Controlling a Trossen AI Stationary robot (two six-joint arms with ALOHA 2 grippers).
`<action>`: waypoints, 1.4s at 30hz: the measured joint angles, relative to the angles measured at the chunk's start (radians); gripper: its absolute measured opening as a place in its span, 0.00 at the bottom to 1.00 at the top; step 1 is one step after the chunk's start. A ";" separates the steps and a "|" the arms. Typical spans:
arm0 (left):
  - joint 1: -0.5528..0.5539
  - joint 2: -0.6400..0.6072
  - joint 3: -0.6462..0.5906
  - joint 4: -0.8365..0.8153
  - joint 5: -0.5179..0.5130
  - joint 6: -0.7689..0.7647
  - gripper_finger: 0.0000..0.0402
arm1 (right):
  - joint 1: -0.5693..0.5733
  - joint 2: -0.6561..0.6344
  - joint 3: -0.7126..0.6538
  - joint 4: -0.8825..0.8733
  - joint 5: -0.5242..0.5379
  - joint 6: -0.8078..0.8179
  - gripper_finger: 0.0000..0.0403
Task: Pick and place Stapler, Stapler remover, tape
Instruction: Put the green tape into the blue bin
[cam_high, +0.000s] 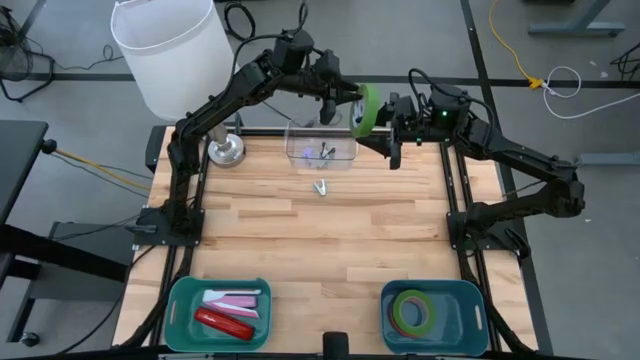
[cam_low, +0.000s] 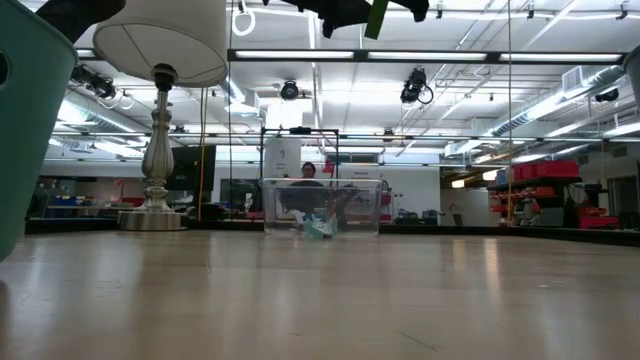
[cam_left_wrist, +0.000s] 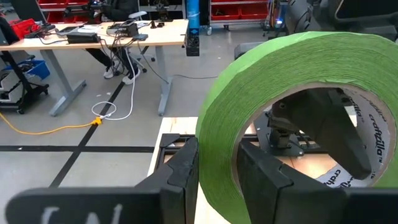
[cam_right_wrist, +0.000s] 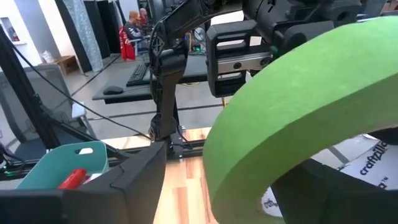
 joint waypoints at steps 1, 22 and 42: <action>0.001 0.000 0.000 0.000 0.000 0.000 0.25 | 0.000 0.000 0.000 0.000 0.000 0.000 0.64; 0.000 0.001 0.000 0.003 0.004 0.004 0.25 | 0.000 0.000 0.000 -0.002 -0.001 -0.029 0.26; 0.005 0.000 0.000 -0.029 -0.006 -0.001 0.57 | 0.000 0.000 0.000 -0.023 0.000 -0.038 0.27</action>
